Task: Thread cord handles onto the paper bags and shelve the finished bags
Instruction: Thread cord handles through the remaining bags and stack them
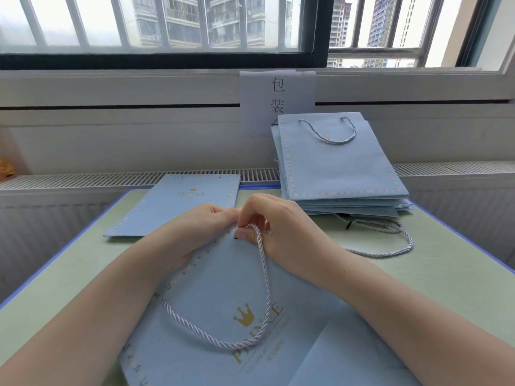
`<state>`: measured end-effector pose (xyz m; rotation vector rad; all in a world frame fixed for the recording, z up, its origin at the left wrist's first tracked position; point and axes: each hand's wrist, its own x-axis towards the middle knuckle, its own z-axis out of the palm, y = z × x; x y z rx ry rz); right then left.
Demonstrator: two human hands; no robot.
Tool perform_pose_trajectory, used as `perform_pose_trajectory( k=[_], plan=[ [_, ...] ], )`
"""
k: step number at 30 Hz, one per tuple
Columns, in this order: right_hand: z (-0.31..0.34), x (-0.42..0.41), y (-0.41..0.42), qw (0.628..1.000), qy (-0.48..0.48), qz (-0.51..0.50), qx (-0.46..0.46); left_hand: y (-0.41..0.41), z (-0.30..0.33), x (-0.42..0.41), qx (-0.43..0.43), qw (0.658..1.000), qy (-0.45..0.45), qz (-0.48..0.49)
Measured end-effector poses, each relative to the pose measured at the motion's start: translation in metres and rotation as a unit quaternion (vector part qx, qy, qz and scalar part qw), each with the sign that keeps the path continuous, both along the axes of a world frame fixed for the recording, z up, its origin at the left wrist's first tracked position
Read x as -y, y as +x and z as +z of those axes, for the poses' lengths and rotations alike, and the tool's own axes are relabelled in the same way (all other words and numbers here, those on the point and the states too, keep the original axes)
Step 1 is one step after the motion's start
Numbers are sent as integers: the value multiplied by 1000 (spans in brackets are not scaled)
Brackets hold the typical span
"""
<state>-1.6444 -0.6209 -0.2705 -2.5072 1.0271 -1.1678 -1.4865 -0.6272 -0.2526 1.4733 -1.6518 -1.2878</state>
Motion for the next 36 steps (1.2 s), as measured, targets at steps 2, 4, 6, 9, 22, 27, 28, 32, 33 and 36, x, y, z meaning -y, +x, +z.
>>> perform_pose_trajectory(
  k=[2,4,6,9,22,27,28,32,33,36],
  plan=[
    [1,0,-1,1000,4,3,8,0,0,1,-1,1000,1,11],
    [4,-1,-2,999,24,8,20,1,-1,1,3,1000,4,23],
    [7,-1,-4,997,66,27,43,1,-2,3,33,998,-26,44],
    [12,-1,-6,984,130,68,97,-1,-3,5,100,982,-141,73],
    [27,-4,-13,930,148,61,331,3,0,6,214,969,-124,-21],
    [33,-7,-19,925,179,154,296,13,6,7,210,970,-119,-5],
    [36,-7,-22,925,191,160,287,16,9,7,203,971,-125,-1],
    [38,-1,-34,989,124,-60,53,23,24,3,155,963,-218,28],
    [37,1,-37,986,137,-98,-11,24,26,3,152,952,-263,46],
    [37,3,-46,952,290,-83,-45,23,27,4,180,899,-377,132]
  ],
)
